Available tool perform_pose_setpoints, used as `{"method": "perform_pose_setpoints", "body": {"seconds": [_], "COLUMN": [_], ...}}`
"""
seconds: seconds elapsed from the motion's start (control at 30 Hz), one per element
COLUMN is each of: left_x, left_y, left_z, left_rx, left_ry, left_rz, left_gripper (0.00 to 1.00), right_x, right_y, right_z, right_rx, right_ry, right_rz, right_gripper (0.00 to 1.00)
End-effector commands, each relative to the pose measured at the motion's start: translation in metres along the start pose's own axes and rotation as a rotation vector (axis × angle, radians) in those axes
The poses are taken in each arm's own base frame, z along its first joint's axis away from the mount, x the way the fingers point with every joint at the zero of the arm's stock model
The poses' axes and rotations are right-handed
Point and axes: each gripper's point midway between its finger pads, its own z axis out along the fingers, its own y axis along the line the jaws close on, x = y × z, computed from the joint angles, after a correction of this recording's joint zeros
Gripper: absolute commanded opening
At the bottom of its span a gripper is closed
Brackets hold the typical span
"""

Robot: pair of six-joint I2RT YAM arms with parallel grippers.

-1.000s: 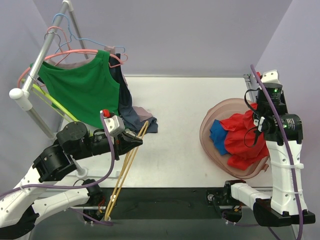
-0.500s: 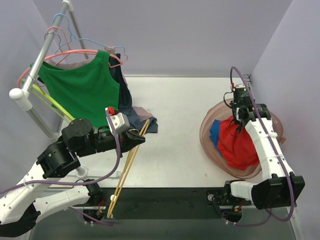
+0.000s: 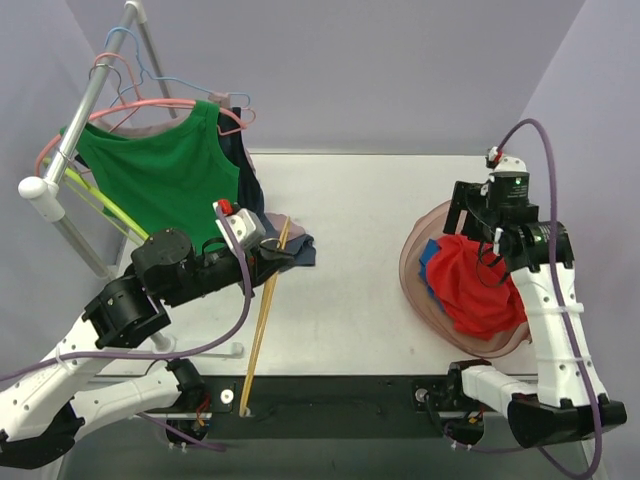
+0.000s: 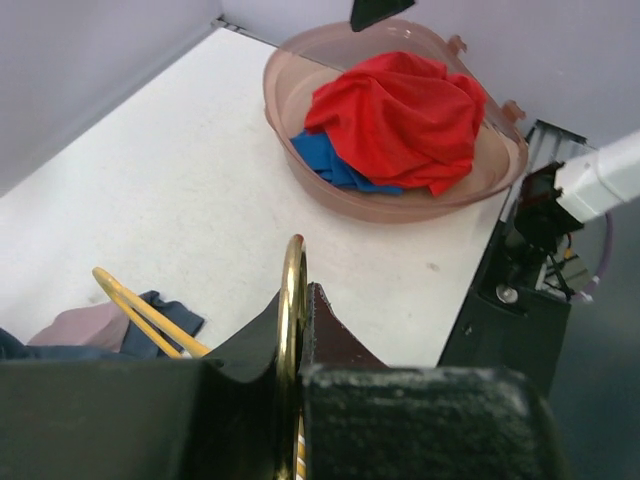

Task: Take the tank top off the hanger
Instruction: Place the tank top in the bin, then place the hanger at the clothesline.

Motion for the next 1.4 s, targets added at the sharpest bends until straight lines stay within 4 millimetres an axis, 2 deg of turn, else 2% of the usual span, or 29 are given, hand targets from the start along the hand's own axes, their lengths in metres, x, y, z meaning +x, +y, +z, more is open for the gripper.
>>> {"method": "perform_pose_setpoints", "body": {"seconds": [0.0,0.13,0.2,0.23,0.3,0.33,0.37,0.43,0.47,0.53,0.57,0.63,0.83,1.0,1.17,1.27,1.37], "left_x": [-0.046,-0.057,-0.06,-0.061,-0.064,-0.063,-0.062,-0.065,-0.063,-0.062,-0.062,-0.062,-0.053,-0.048,-0.039,-0.039,-0.04], "left_y": [0.02,0.042,0.057,0.06,0.067,0.068,0.069,0.073,0.076,0.084,0.086,0.092,0.103,0.11,0.119,0.119,0.116], "left_z": [0.001,0.002,0.001,0.001,0.001,0.002,0.006,0.007,0.01,0.01,0.01,0.009,0.011,0.01,0.004,0.005,0.006], "left_rx": [-0.12,-0.248,-0.33,-0.348,-0.387,-0.395,-0.398,-0.42,-0.433,-0.48,-0.495,-0.533,-0.602,-0.646,-0.709,-0.708,-0.696], "left_ry": [-0.159,-0.189,-0.204,-0.218,-0.239,-0.242,-0.238,-0.241,-0.235,-0.232,-0.233,-0.242,-0.226,-0.206,-0.191,-0.195,-0.193], "left_rz": [0.012,-0.013,-0.03,-0.033,-0.041,-0.042,-0.044,-0.051,-0.06,-0.075,-0.085,-0.099,-0.106,-0.115,-0.123,-0.129,-0.134], "left_gripper": [0.0,0.0,0.0,0.0,0.0,0.0,0.0,0.0,0.0,0.0,0.0,0.0,0.0,0.0,0.0,0.0,0.0], "right_x": [-0.008,-0.004,-0.004,0.001,0.001,0.0,0.007,0.004,0.012,0.015,0.022,0.032,0.049,0.067,0.1,0.111,0.116], "right_y": [0.046,0.103,0.12,0.138,0.15,0.16,0.175,0.188,0.2,0.217,0.227,0.242,0.272,0.288,0.313,0.317,0.312], "right_z": [-0.047,-0.091,-0.11,-0.121,-0.135,-0.142,-0.156,-0.166,-0.178,-0.183,-0.192,-0.188,-0.211,-0.211,-0.207,-0.201,-0.188], "right_rx": [-0.219,-0.471,-0.562,-0.63,-0.683,-0.722,-0.781,-0.813,-0.853,-0.868,-0.902,-0.891,-0.936,-0.935,-0.974,-0.951,-0.897], "right_ry": [-0.045,-0.035,-0.047,-0.038,-0.073,-0.084,-0.071,-0.082,-0.075,-0.085,-0.083,-0.06,-0.071,-0.043,0.037,0.044,0.026], "right_rz": [0.167,0.225,0.252,0.265,0.28,0.298,0.272,0.277,0.243,0.205,0.153,0.101,0.012,-0.038,-0.099,-0.141,-0.181], "right_gripper": [0.76,0.72,0.7,0.68,0.68,0.68,0.68,0.68,0.68,0.69,0.7,0.7,0.7,0.68,0.67,0.65,0.58]}}
